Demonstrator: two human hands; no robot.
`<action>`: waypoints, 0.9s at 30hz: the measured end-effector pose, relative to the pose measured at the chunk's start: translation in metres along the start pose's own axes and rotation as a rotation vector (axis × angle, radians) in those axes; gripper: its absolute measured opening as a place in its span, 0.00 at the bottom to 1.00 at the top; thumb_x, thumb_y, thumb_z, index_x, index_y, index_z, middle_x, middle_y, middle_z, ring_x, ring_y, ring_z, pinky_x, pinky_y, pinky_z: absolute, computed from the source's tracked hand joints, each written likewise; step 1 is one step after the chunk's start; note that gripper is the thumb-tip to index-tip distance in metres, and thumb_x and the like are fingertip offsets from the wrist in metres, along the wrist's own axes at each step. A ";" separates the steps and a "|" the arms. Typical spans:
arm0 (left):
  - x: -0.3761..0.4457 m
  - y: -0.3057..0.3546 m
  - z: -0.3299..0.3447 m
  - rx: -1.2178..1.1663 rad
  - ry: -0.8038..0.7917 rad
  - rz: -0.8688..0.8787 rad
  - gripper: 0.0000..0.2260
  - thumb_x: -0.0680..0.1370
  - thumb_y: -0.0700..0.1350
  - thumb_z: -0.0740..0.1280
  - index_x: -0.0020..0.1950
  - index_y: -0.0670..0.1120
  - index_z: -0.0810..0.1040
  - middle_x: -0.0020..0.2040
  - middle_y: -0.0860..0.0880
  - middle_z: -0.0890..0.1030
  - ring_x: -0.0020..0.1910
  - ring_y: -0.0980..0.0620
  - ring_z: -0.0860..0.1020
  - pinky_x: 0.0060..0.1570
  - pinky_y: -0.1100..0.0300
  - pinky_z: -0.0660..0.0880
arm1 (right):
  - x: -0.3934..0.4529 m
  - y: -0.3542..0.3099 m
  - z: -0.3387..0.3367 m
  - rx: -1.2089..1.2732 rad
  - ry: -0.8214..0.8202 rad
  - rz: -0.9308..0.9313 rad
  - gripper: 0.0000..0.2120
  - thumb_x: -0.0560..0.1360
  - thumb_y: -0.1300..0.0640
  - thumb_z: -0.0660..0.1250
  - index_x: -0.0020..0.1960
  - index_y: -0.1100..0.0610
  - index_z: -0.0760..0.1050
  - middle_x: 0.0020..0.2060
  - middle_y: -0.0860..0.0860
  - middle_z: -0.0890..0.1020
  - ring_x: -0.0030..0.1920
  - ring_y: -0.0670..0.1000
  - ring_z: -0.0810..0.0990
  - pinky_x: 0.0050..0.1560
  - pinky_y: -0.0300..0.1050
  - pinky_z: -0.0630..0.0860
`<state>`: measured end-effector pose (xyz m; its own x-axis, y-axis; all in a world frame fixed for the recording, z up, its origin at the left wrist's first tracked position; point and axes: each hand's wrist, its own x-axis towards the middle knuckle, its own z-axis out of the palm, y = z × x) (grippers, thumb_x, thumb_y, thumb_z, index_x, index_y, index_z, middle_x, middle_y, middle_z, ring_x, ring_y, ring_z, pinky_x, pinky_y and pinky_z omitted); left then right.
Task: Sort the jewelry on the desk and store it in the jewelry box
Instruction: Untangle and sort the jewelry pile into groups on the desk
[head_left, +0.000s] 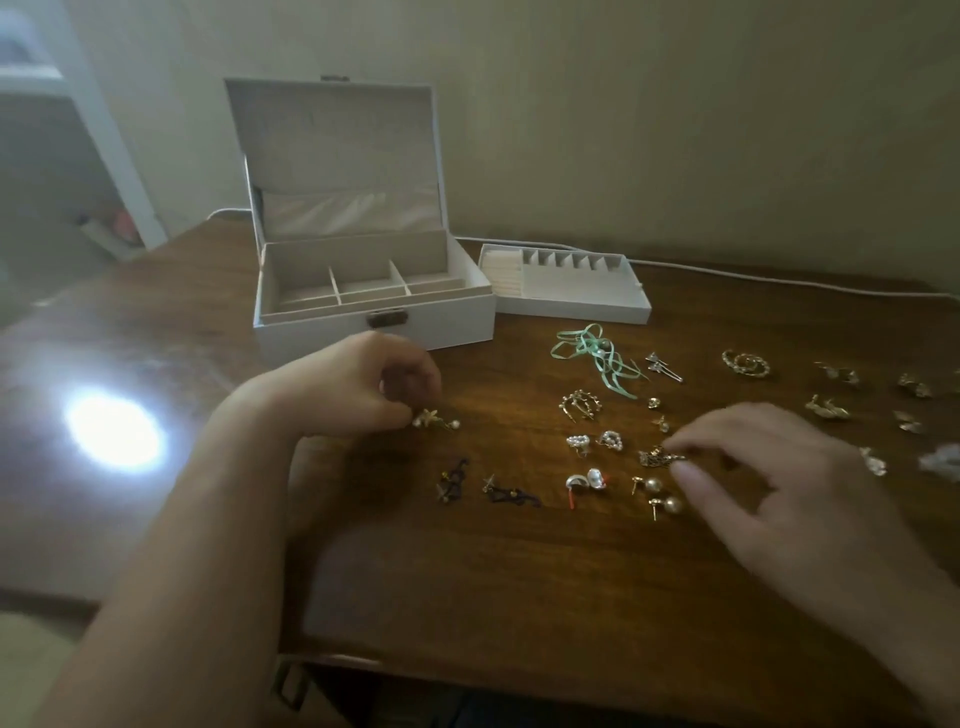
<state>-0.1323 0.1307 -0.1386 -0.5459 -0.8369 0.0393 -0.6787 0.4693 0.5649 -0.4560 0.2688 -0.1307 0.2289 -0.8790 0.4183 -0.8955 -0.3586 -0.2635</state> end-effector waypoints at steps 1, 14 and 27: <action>0.000 -0.001 0.001 0.010 -0.020 -0.006 0.15 0.72 0.40 0.73 0.52 0.57 0.81 0.43 0.58 0.78 0.40 0.62 0.76 0.39 0.68 0.71 | 0.007 -0.015 0.008 0.004 -0.054 -0.041 0.13 0.74 0.44 0.60 0.53 0.47 0.80 0.48 0.41 0.80 0.50 0.43 0.77 0.49 0.39 0.74; 0.005 0.001 0.005 0.122 -0.056 -0.050 0.07 0.74 0.48 0.74 0.43 0.59 0.77 0.44 0.58 0.77 0.41 0.60 0.75 0.38 0.69 0.67 | 0.048 -0.073 0.060 -0.044 -0.328 -0.107 0.04 0.78 0.45 0.62 0.51 0.41 0.74 0.49 0.37 0.74 0.55 0.42 0.65 0.54 0.40 0.67; 0.004 0.000 0.002 0.107 -0.022 -0.021 0.11 0.76 0.42 0.71 0.46 0.59 0.76 0.41 0.60 0.76 0.37 0.68 0.74 0.36 0.75 0.69 | 0.070 -0.093 0.079 0.128 -0.460 -0.113 0.14 0.80 0.57 0.61 0.64 0.47 0.76 0.55 0.45 0.72 0.53 0.46 0.74 0.54 0.44 0.75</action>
<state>-0.1356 0.1281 -0.1404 -0.5411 -0.8409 0.0095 -0.7381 0.4803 0.4737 -0.3263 0.2158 -0.1455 0.4928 -0.8696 0.0311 -0.8079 -0.4706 -0.3548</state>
